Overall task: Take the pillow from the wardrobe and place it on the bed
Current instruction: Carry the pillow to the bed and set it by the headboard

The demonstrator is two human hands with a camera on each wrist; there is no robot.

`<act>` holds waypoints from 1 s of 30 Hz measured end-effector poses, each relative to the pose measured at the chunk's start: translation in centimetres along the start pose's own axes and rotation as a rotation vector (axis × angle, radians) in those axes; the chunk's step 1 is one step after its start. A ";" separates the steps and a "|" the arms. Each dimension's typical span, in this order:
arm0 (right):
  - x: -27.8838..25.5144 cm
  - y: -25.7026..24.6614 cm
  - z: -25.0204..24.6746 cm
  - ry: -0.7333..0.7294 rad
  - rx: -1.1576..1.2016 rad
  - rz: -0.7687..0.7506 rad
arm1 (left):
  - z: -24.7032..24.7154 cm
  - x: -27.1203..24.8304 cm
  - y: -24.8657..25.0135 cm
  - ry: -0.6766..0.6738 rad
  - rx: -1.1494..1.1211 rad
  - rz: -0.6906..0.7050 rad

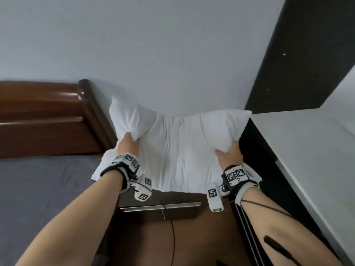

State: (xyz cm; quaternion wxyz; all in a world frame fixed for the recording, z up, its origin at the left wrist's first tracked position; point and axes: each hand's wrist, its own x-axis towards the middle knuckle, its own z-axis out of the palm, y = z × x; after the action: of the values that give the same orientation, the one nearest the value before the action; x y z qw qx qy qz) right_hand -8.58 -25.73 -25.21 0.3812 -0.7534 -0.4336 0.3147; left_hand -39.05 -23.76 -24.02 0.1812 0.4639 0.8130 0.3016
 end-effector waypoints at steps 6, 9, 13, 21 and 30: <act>-13.1 -5.8 16.5 -0.267 -0.055 -0.127 | -14.0 -0.9 -17.3 0.124 0.017 -0.137; -18.7 -7.7 22.8 -0.388 -0.077 -0.169 | -18.7 -1.5 -23.7 0.168 0.038 -0.215; -22.6 -9.1 28.7 -0.476 -0.119 -0.200 | -23.2 -1.1 -30.9 0.235 0.031 -0.300; -23.2 -11.6 38.9 -0.630 -0.175 -0.215 | -27.0 3.7 -39.3 0.334 0.050 -0.403; -17.4 -14.3 50.9 -0.804 -0.288 -0.217 | -26.1 15.0 -43.9 0.331 0.074 -0.569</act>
State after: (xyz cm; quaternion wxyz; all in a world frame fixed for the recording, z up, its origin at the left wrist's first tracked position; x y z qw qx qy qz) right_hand -62.92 -21.16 -36.63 0.1040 -0.5664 -0.6636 0.4774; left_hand -89.97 -36.22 -33.52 0.1068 0.1693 0.9388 0.2802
